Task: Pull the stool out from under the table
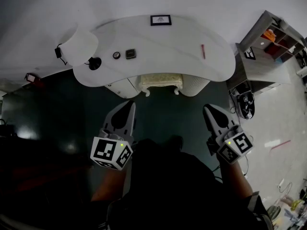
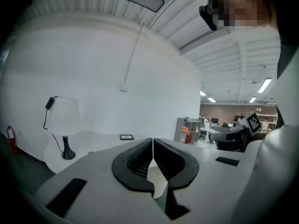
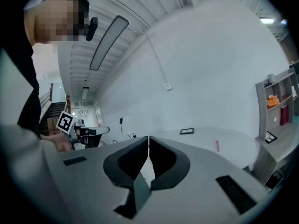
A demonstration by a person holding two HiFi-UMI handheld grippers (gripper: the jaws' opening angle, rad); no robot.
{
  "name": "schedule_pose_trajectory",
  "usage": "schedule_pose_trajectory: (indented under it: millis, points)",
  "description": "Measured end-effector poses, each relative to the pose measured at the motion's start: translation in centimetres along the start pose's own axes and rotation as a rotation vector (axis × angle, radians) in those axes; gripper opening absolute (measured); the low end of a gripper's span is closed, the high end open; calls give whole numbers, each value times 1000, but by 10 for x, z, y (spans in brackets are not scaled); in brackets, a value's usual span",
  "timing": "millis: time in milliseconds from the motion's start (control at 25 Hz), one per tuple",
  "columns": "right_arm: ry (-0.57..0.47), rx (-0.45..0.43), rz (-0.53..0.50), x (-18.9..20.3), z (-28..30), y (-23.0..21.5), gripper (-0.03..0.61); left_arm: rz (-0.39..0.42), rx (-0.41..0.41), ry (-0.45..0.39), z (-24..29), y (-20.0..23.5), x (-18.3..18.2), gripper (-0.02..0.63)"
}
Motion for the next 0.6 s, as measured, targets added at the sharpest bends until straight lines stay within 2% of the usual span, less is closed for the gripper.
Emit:
schedule_pose_trajectory:
  millis: [160,360,600]
  points:
    - [46,-73,-90,7,4,-21,17,-5,-31,1,11,-16,6,18]
    - [47,-78,-58,2,27,-31,17,-11,-46,7,25,-10,13,18]
    - [62,-83,-20,6,82,-27,18,-39,-54,11,38,31,16,18]
Point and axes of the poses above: the fingertips, and each gripper's own axes: z forward along the fingers, y to its left, x out of its underside, the point moved 8 cm from there along -z, backward along the fingers
